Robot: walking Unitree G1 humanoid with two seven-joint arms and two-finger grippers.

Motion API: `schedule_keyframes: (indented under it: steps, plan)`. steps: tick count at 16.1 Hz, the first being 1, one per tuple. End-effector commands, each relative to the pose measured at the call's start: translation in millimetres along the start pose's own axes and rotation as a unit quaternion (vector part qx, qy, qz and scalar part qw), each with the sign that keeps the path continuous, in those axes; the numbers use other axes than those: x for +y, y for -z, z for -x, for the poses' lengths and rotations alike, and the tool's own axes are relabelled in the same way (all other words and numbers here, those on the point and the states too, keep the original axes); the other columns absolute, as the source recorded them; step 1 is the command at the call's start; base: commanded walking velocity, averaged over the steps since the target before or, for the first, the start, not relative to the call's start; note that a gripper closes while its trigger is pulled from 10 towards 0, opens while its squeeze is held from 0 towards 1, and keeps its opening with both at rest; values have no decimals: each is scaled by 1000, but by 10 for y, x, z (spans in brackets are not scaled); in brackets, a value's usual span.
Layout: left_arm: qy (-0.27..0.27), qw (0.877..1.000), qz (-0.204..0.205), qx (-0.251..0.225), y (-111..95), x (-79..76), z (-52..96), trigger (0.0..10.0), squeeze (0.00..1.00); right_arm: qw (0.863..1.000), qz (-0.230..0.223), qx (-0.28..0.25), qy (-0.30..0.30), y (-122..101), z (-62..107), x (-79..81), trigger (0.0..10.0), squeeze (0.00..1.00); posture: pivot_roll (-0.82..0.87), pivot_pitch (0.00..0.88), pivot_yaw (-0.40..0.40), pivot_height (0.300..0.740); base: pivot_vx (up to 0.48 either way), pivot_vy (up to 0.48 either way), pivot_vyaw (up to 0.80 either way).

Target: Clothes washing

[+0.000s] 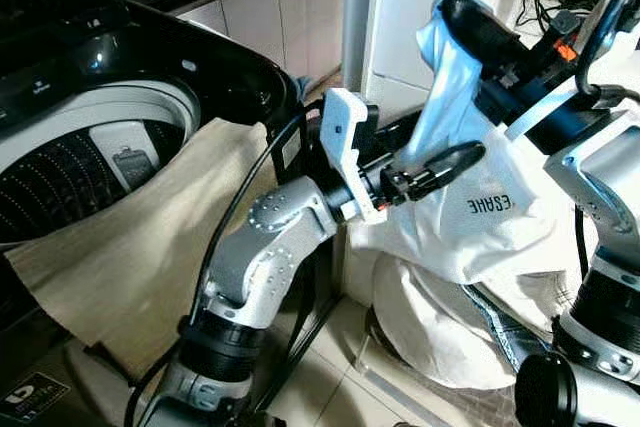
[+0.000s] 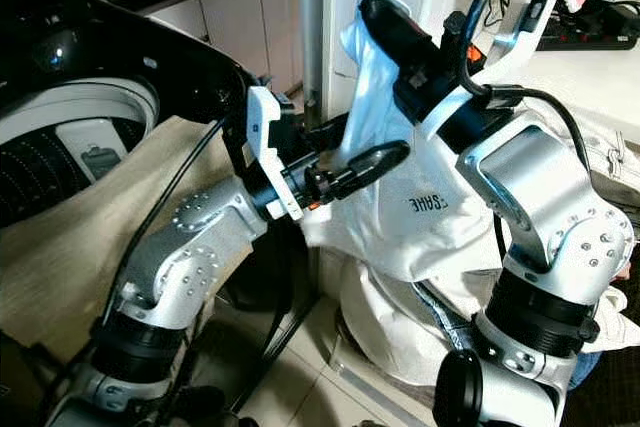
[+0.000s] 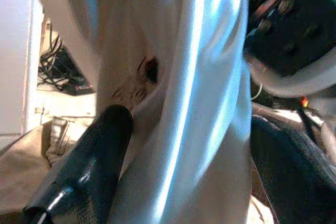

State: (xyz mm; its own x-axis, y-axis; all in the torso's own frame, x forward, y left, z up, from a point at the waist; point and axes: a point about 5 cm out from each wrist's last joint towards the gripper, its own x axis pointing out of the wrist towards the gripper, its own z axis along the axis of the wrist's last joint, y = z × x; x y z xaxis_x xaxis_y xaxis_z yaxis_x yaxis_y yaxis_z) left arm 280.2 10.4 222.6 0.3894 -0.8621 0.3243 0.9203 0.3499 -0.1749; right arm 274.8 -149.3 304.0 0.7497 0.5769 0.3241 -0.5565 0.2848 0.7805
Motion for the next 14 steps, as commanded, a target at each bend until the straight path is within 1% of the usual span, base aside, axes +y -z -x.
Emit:
schedule_keyframes:
  steps: [1,2,3,4,6,14]
  plan:
    - [14,1000,0,-11,-43,-31,-30,10000,0,1000,6,5,-20,23,1,78,0,0,-135,0,29,740,0,0,0]
    - [24,999,16,-26,-58,-60,-37,10000,0,1000,7,6,-17,30,0,75,0,0,-135,0,30,740,0,0,0]
    - [29,999,20,-32,-64,-69,-36,7961,0,1000,7,6,-16,33,-1,74,0,0,-135,0,30,740,0,0,0]
    - [31,999,24,-38,-66,-70,-30,0,0,1000,7,6,-15,38,-2,71,0,0,-134,0,30,740,0,0,0]
    - [35,998,29,-39,-64,-69,-17,0,0,1000,8,7,-14,46,-3,68,0,0,-132,0,31,740,0,0,0]
    - [23,998,28,-42,-69,-23,-5,0,0,1000,11,8,-10,65,-13,55,0,0,-131,0,33,740,0,0,0]
